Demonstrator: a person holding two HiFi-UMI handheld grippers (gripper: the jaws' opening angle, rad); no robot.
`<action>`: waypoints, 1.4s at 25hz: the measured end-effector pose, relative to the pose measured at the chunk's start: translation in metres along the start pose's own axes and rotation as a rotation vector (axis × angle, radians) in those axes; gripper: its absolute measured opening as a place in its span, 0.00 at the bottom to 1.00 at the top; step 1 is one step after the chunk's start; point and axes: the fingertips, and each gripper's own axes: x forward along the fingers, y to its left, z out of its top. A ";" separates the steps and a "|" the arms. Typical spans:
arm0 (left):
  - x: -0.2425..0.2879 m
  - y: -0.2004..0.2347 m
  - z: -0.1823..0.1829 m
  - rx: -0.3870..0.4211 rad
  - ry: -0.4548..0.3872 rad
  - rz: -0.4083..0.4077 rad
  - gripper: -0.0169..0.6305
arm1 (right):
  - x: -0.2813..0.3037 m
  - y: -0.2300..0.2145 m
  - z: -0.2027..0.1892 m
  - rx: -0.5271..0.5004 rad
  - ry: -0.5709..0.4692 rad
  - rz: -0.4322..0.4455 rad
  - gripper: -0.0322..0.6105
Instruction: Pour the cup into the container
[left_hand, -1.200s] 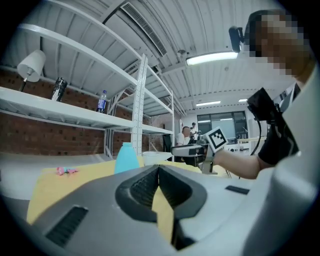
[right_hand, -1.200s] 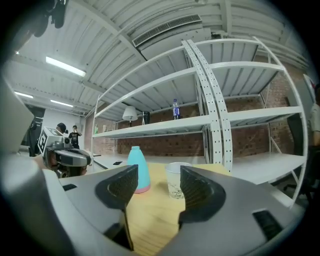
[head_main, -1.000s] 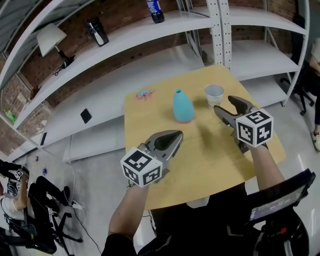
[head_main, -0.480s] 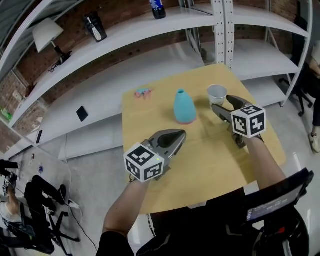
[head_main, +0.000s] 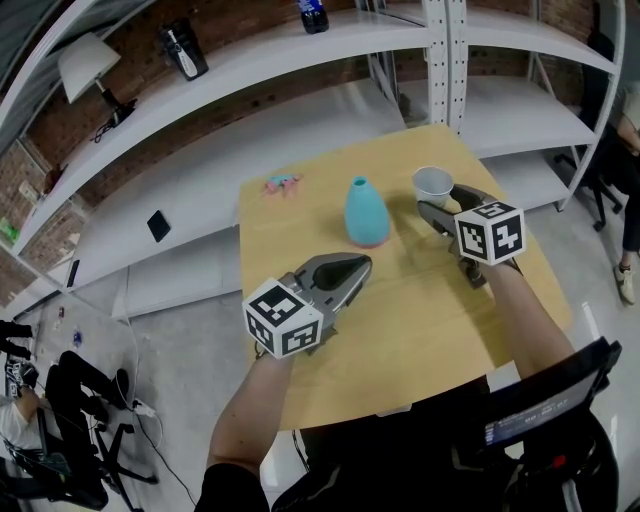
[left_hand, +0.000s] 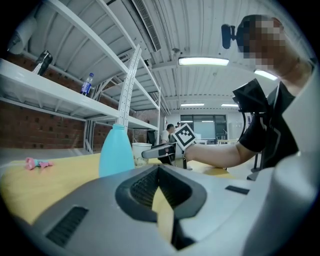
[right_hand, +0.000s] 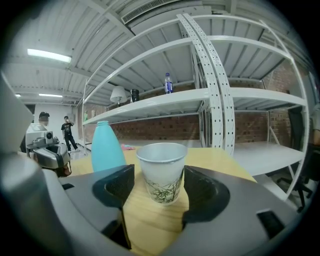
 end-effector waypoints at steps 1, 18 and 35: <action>0.000 0.000 -0.001 0.000 0.001 -0.003 0.03 | 0.001 0.000 0.000 -0.001 0.003 -0.001 0.51; 0.000 -0.002 -0.001 0.004 -0.006 -0.006 0.03 | 0.012 0.001 0.001 -0.015 0.023 -0.013 0.50; 0.001 -0.003 -0.001 0.006 -0.007 -0.006 0.03 | -0.019 0.057 0.082 -0.277 -0.101 0.079 0.48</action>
